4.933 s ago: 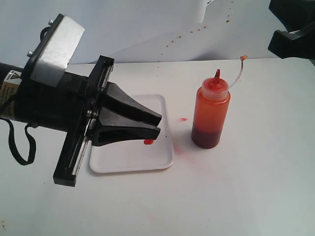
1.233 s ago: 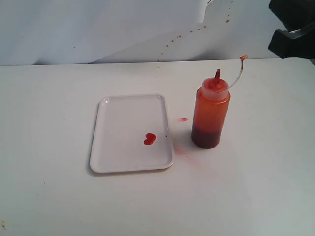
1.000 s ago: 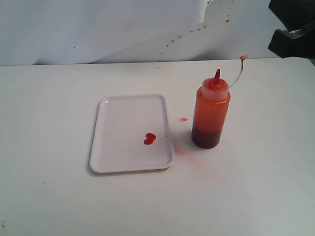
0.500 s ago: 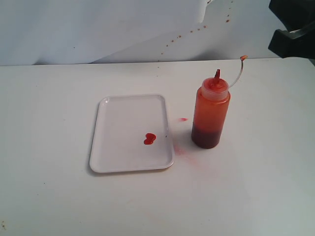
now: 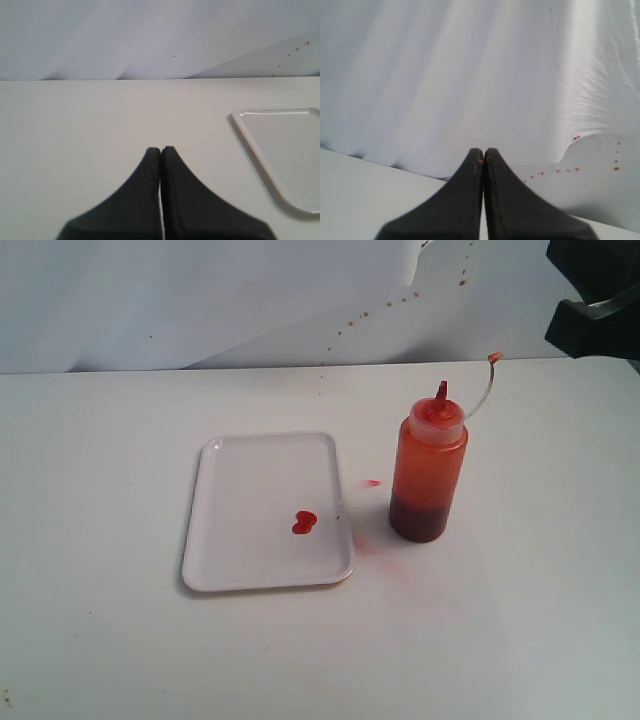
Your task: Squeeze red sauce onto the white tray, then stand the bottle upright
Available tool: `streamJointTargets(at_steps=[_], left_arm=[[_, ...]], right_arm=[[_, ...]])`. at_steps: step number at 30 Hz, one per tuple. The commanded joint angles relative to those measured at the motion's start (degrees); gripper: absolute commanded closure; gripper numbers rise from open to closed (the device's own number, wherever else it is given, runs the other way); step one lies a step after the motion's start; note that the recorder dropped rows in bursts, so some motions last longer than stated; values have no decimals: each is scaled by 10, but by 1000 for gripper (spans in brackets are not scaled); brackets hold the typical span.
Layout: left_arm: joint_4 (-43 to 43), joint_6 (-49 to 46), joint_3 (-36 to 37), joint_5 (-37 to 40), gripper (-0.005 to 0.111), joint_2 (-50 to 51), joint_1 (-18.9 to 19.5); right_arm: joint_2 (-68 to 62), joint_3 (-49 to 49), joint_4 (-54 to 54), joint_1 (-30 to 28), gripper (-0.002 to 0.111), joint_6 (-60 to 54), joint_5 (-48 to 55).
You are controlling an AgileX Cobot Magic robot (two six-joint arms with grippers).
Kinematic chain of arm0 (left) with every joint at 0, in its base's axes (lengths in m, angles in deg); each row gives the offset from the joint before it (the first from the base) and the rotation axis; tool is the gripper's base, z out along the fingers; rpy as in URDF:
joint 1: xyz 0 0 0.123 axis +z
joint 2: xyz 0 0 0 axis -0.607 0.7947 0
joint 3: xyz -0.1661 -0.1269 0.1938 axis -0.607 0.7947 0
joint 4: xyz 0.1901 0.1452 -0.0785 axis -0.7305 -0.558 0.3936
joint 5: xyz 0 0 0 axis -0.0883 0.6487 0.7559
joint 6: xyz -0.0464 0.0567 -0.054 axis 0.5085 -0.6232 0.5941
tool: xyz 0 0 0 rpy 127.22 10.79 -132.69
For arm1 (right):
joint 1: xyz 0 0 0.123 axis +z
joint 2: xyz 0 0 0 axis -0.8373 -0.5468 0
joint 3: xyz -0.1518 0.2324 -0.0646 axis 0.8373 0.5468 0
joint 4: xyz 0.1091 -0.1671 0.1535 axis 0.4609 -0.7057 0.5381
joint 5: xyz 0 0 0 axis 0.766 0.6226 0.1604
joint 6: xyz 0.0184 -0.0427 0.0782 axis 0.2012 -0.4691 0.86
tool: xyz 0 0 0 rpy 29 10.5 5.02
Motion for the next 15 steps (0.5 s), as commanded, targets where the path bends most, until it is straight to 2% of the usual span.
streamJointTargets(at_steps=[1,8,15], left_arm=[[2,2,2,-3,107,-2,1],[2,2,2,-3,107,-2,1],[2,3,2,-3,107,-2,1]], right_arm=[[2,2,3,-3,108,-1,-4],[11,2,3,-4,108,-36,14],[133,2,3,-16,108,-69,284]])
